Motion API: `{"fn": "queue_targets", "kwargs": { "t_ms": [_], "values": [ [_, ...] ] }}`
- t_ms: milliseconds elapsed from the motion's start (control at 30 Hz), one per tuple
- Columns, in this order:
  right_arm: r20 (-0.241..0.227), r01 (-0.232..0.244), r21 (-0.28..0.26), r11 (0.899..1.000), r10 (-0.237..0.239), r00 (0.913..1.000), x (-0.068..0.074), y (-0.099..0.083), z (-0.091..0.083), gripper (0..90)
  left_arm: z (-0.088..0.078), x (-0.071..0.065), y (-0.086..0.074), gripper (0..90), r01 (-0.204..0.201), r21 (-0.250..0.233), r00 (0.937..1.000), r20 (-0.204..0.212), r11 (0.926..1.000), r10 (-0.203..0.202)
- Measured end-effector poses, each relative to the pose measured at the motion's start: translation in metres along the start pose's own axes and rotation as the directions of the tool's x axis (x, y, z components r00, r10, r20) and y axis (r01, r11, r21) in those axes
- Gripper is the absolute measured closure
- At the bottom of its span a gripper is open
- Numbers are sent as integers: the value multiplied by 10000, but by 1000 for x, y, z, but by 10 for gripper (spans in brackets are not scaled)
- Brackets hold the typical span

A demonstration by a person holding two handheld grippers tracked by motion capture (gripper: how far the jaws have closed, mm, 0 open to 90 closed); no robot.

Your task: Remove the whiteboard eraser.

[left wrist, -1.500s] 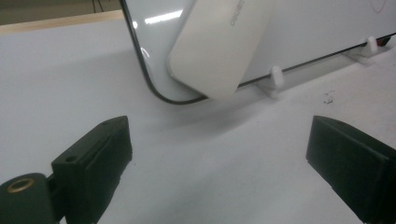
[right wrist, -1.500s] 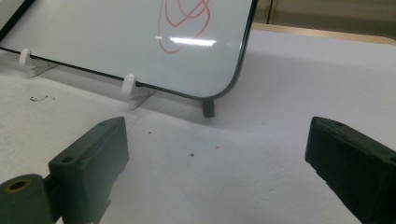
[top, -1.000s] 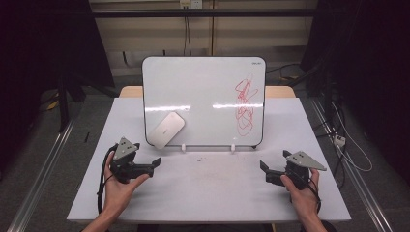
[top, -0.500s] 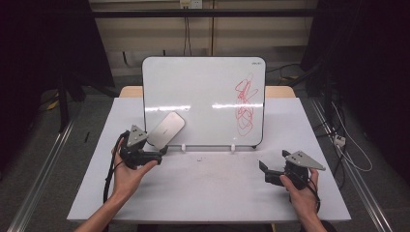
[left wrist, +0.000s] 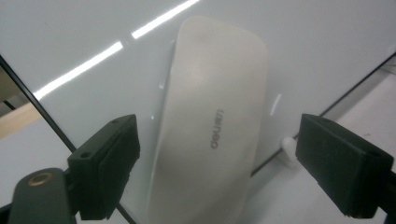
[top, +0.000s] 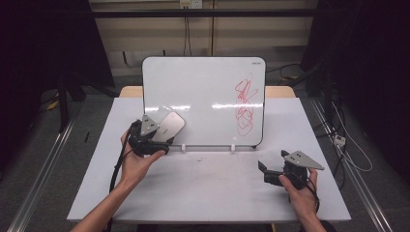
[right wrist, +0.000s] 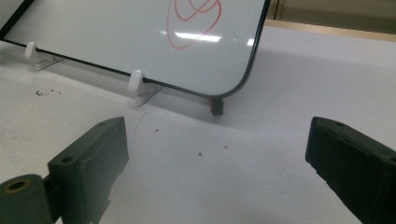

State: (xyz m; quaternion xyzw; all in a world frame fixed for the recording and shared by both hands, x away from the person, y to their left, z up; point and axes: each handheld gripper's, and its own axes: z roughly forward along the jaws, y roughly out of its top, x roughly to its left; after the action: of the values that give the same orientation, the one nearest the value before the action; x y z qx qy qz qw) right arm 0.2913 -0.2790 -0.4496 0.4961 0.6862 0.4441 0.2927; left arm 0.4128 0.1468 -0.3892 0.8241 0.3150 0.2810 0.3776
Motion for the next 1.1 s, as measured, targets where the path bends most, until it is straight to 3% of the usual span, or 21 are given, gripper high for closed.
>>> {"fn": "queue_targets", "kwargs": {
  "t_ms": [67,200,300,467,533,667,700,767,833,1033,1067,1100],
  "values": [
    [-3,14,15,10000,-14,10000,0,0,0,60,4,1,3,152,-52,-42,9999,-155,10000,51],
    [5,90,-2,10000,-90,10000,1,0,0,60,9,-1,9,156,46,-48,10000,33,10000,-45],
    [16,100,38,9999,-100,9999,0,0,1,60,13,-3,14,156,6,-153,9999,-170,9999,-9],
    [-67,93,89,9999,-93,9999,0,0,2,60,19,-8,14,152,-195,298,9997,-158,9994,199],
    [-77,96,94,9999,-95,9999,0,0,2,60,22,-10,12,150,-473,710,9985,-226,9964,490],
    [-115,138,121,9998,-136,9998,1,0,2,59,26,-12,10,182,-428,946,9984,-318,9946,460],
    [-110,131,144,9998,-129,9999,1,0,2,59,29,-14,10,204,-365,766,9978,-530,9964,406],
    [-96,143,159,9998,-142,9999,1,0,2,59,31,-14,9,219,-333,845,9983,-443,9959,371],
    [-77,144,165,9998,-143,9999,1,0,1,59,32,-16,9,228,-797,1182,9945,-576,9898,870],
    [-120,165,139,9998,-164,9998,1,0,2,58,33,-14,4,272,-649,1172,9945,-744,9910,740],
    [-138,178,141,9997,-176,9998,2,0,1,58,32,-13,4,275,-853,1316,9933,-661,9876,946],
    [-145,174,134,9998,-172,9997,2,0,1,58,33,-15,4,276,-730,1177,9937,-759,9904,823]
  ]
}}
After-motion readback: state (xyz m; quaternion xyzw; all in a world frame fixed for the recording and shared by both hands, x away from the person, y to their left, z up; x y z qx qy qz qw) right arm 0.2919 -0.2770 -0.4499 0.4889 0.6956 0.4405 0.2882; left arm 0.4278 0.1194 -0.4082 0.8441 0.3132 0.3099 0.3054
